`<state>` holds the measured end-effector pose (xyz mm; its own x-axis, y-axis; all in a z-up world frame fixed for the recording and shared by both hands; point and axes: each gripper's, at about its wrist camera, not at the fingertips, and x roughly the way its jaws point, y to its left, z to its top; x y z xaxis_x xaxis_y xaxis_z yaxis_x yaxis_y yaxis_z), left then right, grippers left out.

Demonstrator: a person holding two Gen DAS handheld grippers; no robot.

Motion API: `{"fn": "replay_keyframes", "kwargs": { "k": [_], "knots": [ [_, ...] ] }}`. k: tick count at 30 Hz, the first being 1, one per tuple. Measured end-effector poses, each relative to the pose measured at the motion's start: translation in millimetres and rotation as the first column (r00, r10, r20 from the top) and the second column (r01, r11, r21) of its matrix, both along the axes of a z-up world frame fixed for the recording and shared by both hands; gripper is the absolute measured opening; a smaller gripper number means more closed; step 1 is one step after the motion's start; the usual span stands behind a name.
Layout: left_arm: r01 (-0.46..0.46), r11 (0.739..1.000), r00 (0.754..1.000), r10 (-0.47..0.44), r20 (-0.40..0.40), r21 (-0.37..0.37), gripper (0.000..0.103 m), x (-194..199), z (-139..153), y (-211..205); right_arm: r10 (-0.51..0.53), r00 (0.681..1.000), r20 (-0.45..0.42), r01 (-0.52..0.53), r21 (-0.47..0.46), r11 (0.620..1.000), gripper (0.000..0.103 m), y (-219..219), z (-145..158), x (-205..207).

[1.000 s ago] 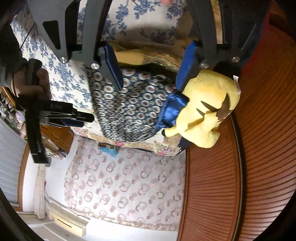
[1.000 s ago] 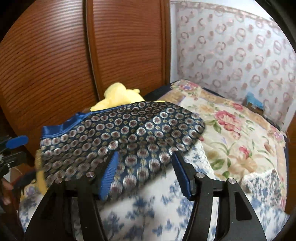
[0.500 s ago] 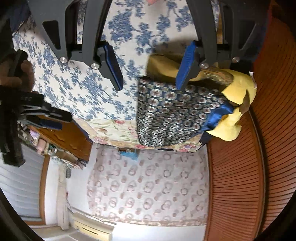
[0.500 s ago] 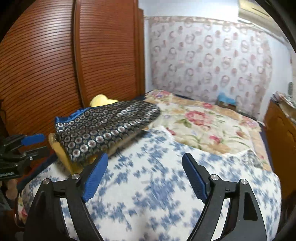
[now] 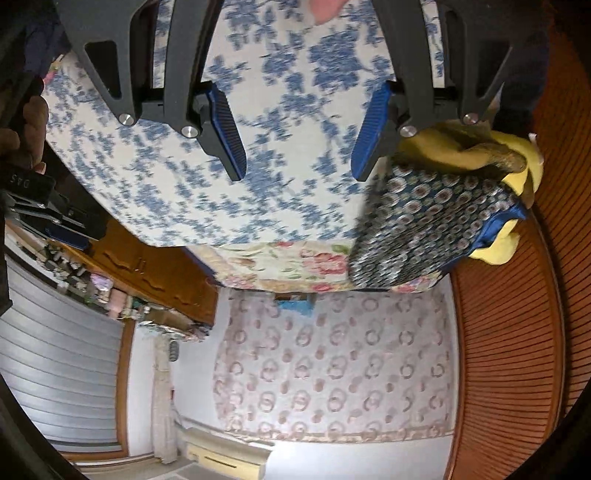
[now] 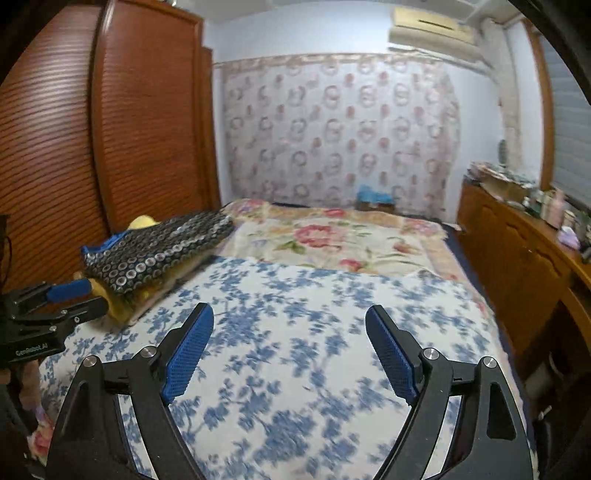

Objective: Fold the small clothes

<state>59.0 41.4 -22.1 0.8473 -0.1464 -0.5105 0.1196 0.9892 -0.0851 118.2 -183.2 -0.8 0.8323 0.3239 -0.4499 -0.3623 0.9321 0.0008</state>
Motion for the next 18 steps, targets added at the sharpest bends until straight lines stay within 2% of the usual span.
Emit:
{"fn": "replay_keyframes", "kwargs": {
  "k": [9, 18],
  "knots": [
    [0.0, 1.0, 0.998, -0.002, 0.068, 0.025, 0.058, -2.9, 42.1, -20.0, -0.106, 0.99, 0.092, 0.103, 0.035, 0.994, 0.086, -35.6, 33.5, -30.8],
    [-0.015, 0.999, 0.994, 0.012, 0.107, 0.03, 0.059, -6.5, 58.8, -20.1, -0.13, 0.985, 0.113, 0.123, 0.065, 0.99, 0.086, -44.4, 41.7, -38.7]
  ]
}}
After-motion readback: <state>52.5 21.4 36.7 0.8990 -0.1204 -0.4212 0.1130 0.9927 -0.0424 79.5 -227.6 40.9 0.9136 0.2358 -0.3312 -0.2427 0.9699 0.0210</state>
